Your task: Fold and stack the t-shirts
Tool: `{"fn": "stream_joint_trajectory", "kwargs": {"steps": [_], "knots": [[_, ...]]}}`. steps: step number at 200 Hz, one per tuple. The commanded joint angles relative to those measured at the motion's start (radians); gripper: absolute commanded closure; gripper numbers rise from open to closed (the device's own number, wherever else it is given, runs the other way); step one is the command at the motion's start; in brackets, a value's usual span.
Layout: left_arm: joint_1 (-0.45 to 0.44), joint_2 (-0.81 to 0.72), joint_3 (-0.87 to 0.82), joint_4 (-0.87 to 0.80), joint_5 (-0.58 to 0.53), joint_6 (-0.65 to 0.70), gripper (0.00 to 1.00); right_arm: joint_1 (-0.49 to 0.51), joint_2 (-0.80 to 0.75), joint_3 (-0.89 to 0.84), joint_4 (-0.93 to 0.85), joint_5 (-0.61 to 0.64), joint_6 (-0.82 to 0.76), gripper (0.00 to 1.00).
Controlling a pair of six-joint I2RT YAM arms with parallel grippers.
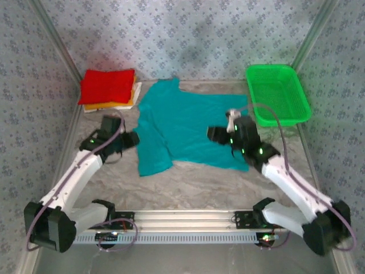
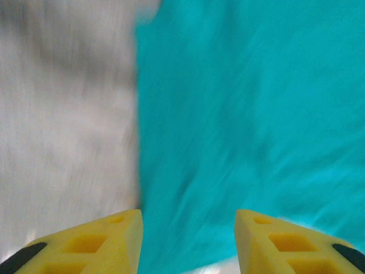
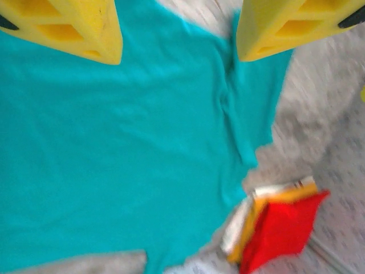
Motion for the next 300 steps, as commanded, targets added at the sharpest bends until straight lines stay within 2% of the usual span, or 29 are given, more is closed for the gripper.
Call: {"fn": "stream_joint_trajectory", "kwargs": {"steps": [1, 19, 39, 87, 157, 208, 223, 233, 276, 291, 300], "knots": [[-0.082, -0.002, -0.115, -0.140, 0.098, -0.131, 0.53, 0.047, -0.118, -0.194, -0.087, 0.160, 0.059, 0.43], [-0.148, 0.035, -0.128, -0.104, 0.109, -0.151, 0.49, 0.060, -0.218, -0.241, -0.134, 0.226, 0.036, 0.42], [-0.177, 0.098, -0.119, -0.092, 0.101, -0.136, 0.48, 0.059, -0.226, -0.235, -0.141, 0.265, -0.006, 0.41], [-0.181, 0.154, -0.149, 0.029, 0.079, -0.124, 0.50, 0.060, -0.115, -0.221, -0.067, 0.228, -0.004, 0.42], [-0.176, 0.229, -0.125, 0.025, 0.030, -0.090, 0.50, 0.060, -0.133, -0.253, -0.022, 0.225, 0.016, 0.42], [-0.165, 0.237, -0.116, 0.022, -0.034, -0.085, 0.62, 0.060, -0.139, -0.260, -0.037, 0.241, 0.029, 0.43], [-0.163, 0.235, -0.109, 0.020, -0.042, -0.081, 0.52, 0.060, -0.150, -0.266, -0.041, 0.240, 0.033, 0.43], [-0.164, 0.233, -0.106, 0.028, -0.042, -0.075, 0.51, 0.060, -0.155, -0.270, -0.040, 0.246, 0.033, 0.43], [-0.160, 0.247, -0.101, 0.054, -0.042, -0.068, 0.60, 0.059, -0.153, -0.273, -0.029, 0.237, 0.035, 0.43], [-0.158, 0.258, -0.098, 0.056, -0.038, -0.062, 0.71, 0.060, -0.160, -0.273, -0.029, 0.230, 0.036, 0.43], [-0.159, 0.261, -0.097, 0.063, -0.033, -0.061, 0.74, 0.061, -0.166, -0.275, -0.036, 0.234, 0.042, 0.43]]}}
